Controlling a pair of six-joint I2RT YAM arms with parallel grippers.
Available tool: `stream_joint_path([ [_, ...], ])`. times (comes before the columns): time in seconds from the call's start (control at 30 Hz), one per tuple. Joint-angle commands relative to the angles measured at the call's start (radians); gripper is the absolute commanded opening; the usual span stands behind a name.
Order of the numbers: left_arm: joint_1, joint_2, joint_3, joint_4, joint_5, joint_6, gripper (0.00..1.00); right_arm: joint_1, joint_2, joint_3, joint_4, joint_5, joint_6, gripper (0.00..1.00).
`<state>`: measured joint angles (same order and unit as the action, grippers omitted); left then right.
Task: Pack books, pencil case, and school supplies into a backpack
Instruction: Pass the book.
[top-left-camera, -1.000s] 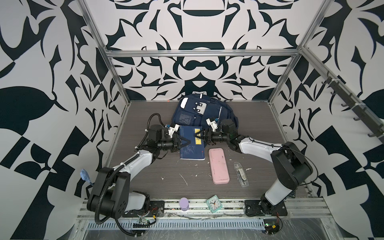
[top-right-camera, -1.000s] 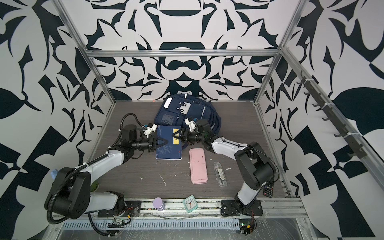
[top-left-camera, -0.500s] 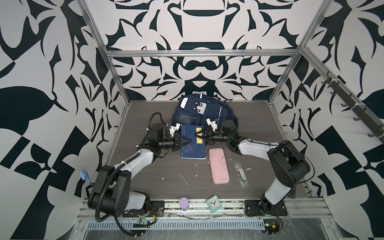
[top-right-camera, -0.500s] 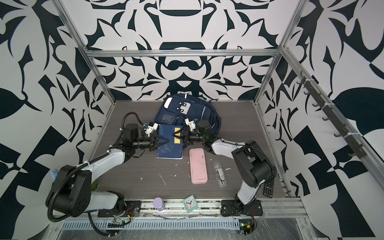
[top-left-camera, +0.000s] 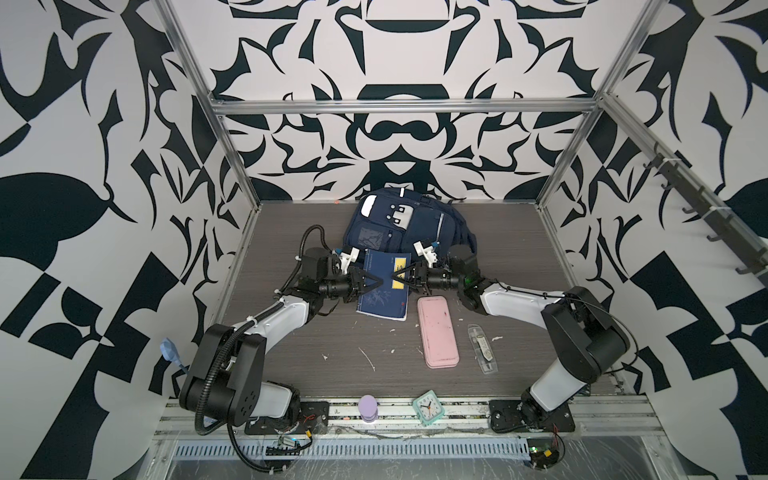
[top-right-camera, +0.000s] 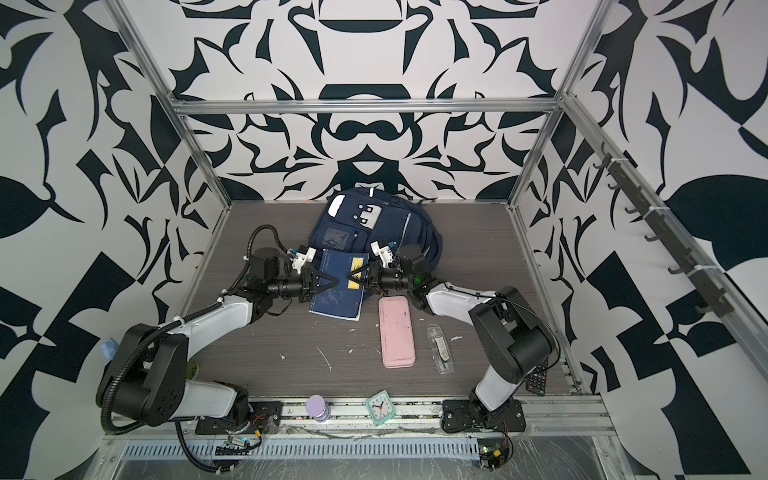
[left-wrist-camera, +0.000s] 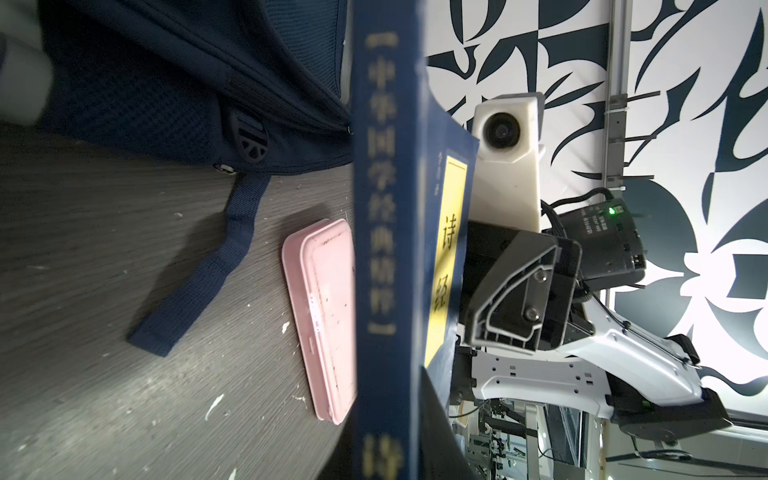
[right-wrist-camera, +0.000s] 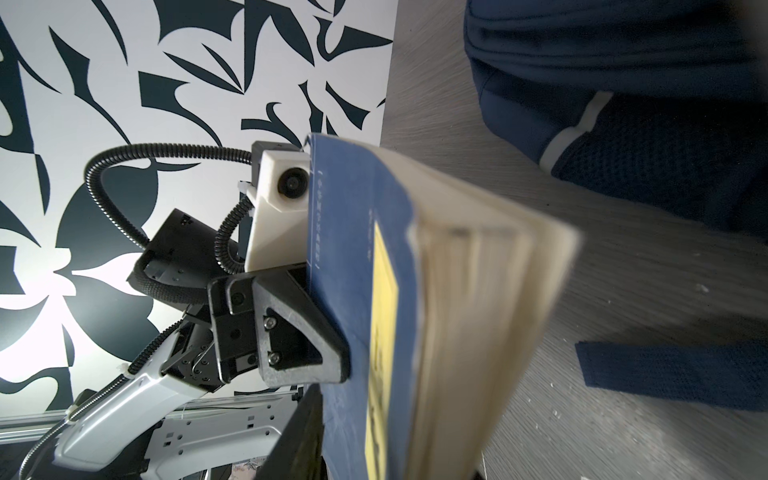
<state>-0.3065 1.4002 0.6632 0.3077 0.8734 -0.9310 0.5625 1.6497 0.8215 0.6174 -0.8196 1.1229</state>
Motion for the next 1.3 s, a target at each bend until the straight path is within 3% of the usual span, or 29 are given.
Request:
stream_joint_path([
  [0.0,0.010,0.011,0.012,0.004,-0.056,-0.005,0.16,0.023,-0.042,-0.001,0.046,-0.042,-0.012,0.34],
  [0.33,0.017,0.017,0.000,0.026,-0.074,-0.029,0.16,0.026,-0.052,-0.008,0.049,-0.032,-0.012,0.20],
  [0.43,0.017,0.011,0.004,-0.005,-0.080,-0.013,0.20,0.025,-0.060,-0.006,0.046,-0.030,-0.012,0.14],
  [0.53,0.017,0.002,0.019,-0.060,-0.093,0.017,0.33,0.025,-0.074,0.000,0.022,-0.018,-0.023,0.05],
  [0.6,0.017,-0.009,0.039,-0.124,-0.111,0.055,0.50,0.016,-0.090,0.003,-0.008,-0.002,-0.036,0.00],
  [0.73,0.017,-0.031,0.092,-0.253,-0.150,0.134,0.69,-0.037,-0.127,-0.004,-0.042,0.013,-0.033,0.00],
  [1.03,-0.003,0.002,0.256,-0.448,-0.260,0.273,0.70,-0.264,-0.292,-0.001,-0.307,0.064,-0.124,0.00],
  [1.27,-0.115,0.142,0.480,-0.604,-0.439,0.396,0.69,-0.437,-0.433,0.041,-0.667,0.217,-0.271,0.00],
])
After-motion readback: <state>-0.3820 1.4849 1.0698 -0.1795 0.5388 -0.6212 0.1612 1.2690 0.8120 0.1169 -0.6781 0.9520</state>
